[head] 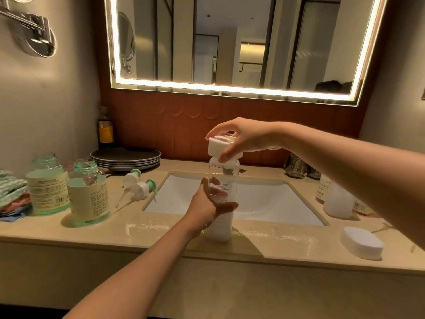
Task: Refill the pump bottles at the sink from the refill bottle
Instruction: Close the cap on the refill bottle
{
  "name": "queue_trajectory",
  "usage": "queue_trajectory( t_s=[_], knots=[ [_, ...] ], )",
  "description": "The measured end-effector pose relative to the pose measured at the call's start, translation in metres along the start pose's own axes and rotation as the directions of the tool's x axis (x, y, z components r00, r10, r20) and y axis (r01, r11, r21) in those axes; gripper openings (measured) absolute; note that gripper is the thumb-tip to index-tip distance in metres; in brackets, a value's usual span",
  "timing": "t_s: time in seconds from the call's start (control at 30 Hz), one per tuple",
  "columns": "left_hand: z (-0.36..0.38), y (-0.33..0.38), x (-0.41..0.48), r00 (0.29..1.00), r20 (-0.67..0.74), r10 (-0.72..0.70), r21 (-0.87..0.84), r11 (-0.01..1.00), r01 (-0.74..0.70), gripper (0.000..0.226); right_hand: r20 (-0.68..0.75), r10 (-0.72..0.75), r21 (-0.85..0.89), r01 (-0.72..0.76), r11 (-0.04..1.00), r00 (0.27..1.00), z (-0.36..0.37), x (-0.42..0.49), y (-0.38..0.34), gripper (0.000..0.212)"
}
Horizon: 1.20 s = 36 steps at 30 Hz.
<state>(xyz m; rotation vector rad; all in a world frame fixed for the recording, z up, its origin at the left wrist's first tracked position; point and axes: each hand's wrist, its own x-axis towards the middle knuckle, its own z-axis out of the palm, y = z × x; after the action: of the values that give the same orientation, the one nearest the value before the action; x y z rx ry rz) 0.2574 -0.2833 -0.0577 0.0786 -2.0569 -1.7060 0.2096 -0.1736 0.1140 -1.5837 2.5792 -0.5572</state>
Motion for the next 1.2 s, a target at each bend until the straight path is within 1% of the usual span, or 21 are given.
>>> queue_trajectory(
  t_s=[0.07, 0.13, 0.2, 0.3, 0.37, 0.43, 0.5, 0.53, 0.57, 0.6, 0.7, 0.8, 0.83, 0.87, 0.93, 0.97, 1.0, 1.03, 1.07, 1.13, 1.2],
  knots=[
    [0.0, 0.0, -0.001, 1.0, 0.007, 0.014, 0.009, 1.0, -0.014, 0.061, -0.033, 0.005, -0.059, -0.007, 0.998, 0.999, 0.002, -0.002, 0.001, 0.062],
    [0.0, 0.001, -0.002, 1.0, 0.013, 0.023, 0.014, 1.0, -0.023, 0.061, -0.104, -0.008, -0.197, -0.013, 0.98, 0.995, 0.006, -0.003, -0.001, 0.066],
    [0.0, 0.001, -0.002, 0.999, 0.013, 0.03, 0.024, 0.999, -0.031, 0.061, -0.143, -0.003, -0.287, -0.039, 0.957, 0.99, 0.01, -0.003, -0.004, 0.069],
    [0.0, 0.001, -0.002, 1.0, 0.015, 0.028, 0.031, 0.999, -0.028, 0.062, -0.097, 0.074, -0.317, -0.101, 0.943, 0.993, 0.012, -0.002, -0.007, 0.072],
    [0.001, 0.001, -0.003, 0.999, 0.013, 0.04, 0.044, 0.998, -0.041, 0.061, -0.057, 0.126, -0.313, -0.138, 0.94, 0.99, 0.01, -0.002, -0.007, 0.078],
    [0.001, 0.002, -0.003, 0.999, 0.01, 0.044, 0.05, 0.998, -0.044, 0.061, -0.028, 0.13, -0.253, -0.133, 0.958, 0.991, 0.006, -0.005, -0.008, 0.08],
    [0.0, 0.001, -0.003, 1.0, 0.009, 0.027, 0.036, 0.999, -0.027, 0.06, 0.012, 0.112, -0.122, -0.11, 0.986, 0.994, 0.0, -0.007, -0.008, 0.072],
    [0.0, 0.001, -0.003, 1.0, 0.009, 0.016, 0.024, 1.0, -0.016, 0.059, 0.028, 0.101, -0.084, -0.099, 0.992, 0.994, -0.001, -0.008, -0.008, 0.069],
    [0.0, 0.001, -0.003, 1.0, 0.009, 0.008, 0.017, 1.0, -0.008, 0.059, 0.029, 0.097, -0.09, -0.094, 0.992, 0.995, 0.0, -0.009, -0.007, 0.066],
    [0.0, 0.002, -0.003, 1.0, 0.01, 0.007, 0.019, 1.0, -0.007, 0.059, 0.012, 0.1, -0.128, -0.097, 0.987, 0.995, 0.002, -0.008, -0.006, 0.064],
    [0.0, 0.001, -0.002, 1.0, 0.009, 0.025, 0.039, 0.999, -0.025, 0.062, -0.098, 0.106, -0.292, -0.13, 0.948, 0.99, 0.01, -0.006, -0.005, 0.064],
    [0.001, 0.001, -0.003, 0.999, -0.003, 0.033, 0.052, 0.998, -0.033, 0.062, -0.169, 0.11, -0.519, -0.183, 0.835, 0.979, 0.014, -0.006, -0.01, 0.079],
    [0.001, 0.001, -0.003, 0.999, -0.007, 0.038, 0.059, 0.998, -0.038, 0.062, -0.162, 0.123, -0.535, -0.191, 0.823, 0.979, 0.013, -0.006, -0.011, 0.083],
    [0.001, 0.001, -0.003, 0.999, -0.01, 0.042, 0.066, 0.997, -0.042, 0.062, -0.128, 0.153, -0.49, -0.197, 0.849, 0.98, 0.011, -0.006, -0.012, 0.083],
    [0.001, 0.002, -0.003, 0.999, -0.017, 0.032, 0.066, 0.997, -0.031, 0.062, -0.007, 0.218, -0.263, -0.212, 0.941, 0.976, 0.003, -0.007, -0.012, 0.078],
    [0.001, 0.001, -0.003, 1.0, -0.014, 0.027, 0.062, 0.998, -0.026, 0.063, 0.062, 0.223, -0.143, -0.213, 0.967, 0.973, -0.002, -0.008, -0.012, 0.074],
    [0.0, 0.001, -0.003, 1.0, -0.007, 0.024, 0.054, 0.998, -0.023, 0.064, 0.116, 0.204, -0.065, -0.197, 0.978, 0.972, -0.005, -0.009, -0.011, 0.071],
    [0.0, 0.001, -0.004, 1.0, -0.002, 0.02, 0.046, 0.999, -0.02, 0.064, 0.135, 0.169, -0.05, -0.164, 0.985, 0.976, -0.006, -0.01, -0.009, 0.068],
    [0.0, 0.001, -0.004, 1.0, 0.0, 0.017, 0.041, 0.999, -0.017, 0.064, 0.109, 0.132, -0.089, -0.123, 0.988, 0.985, -0.006, -0.009, -0.007, 0.064],
    [0.001, 0.002, -0.004, 1.0, 0.003, 0.017, 0.038, 0.999, -0.017, 0.063, -0.01, 0.068, -0.26, -0.068, 0.963, 0.998, -0.003, -0.007, -0.006, 0.063],
    [0.0, 0.001, -0.004, 1.0, 0.007, 0.017, 0.03, 0.999, -0.017, 0.062, -0.105, 0.045, -0.472, -0.09, 0.877, 0.993, 0.003, -0.006, -0.009, 0.068]
  ],
)
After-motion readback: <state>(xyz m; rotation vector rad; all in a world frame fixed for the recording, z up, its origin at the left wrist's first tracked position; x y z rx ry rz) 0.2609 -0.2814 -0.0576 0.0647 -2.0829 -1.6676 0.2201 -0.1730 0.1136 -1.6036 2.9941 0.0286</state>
